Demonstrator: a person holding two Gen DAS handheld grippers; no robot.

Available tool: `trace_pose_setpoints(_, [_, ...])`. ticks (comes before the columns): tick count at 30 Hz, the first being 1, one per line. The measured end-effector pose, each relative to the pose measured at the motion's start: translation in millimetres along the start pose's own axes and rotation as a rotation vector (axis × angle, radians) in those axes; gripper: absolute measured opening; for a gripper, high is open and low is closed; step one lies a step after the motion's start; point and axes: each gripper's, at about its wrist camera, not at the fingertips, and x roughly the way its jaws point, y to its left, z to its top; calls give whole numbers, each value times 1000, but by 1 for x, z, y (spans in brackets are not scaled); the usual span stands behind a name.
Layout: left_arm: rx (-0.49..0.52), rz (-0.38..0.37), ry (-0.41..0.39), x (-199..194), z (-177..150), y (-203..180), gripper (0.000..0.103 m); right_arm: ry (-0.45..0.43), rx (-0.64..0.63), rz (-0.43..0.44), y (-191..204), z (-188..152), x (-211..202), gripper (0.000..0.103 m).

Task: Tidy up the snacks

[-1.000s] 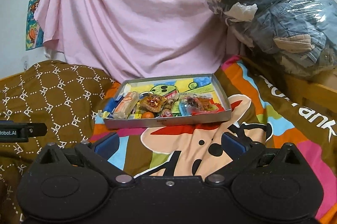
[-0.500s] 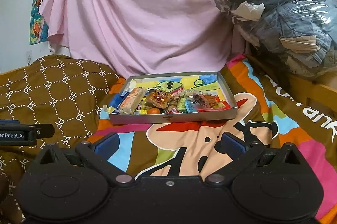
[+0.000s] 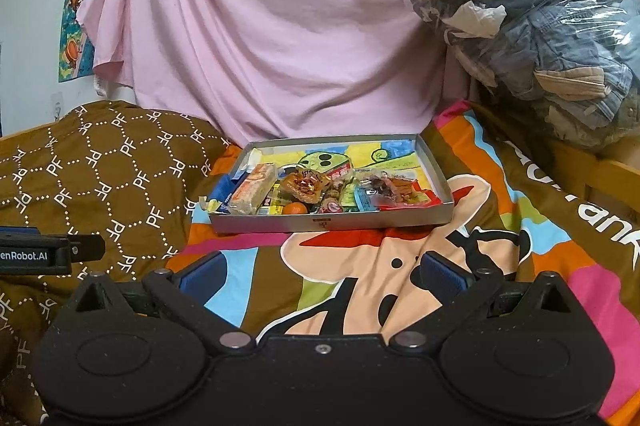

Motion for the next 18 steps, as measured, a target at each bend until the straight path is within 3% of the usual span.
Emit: trace_pose_setpoints(18, [-2, 0, 4, 0, -1, 0, 103, 6, -10, 6, 3, -1, -1, 102])
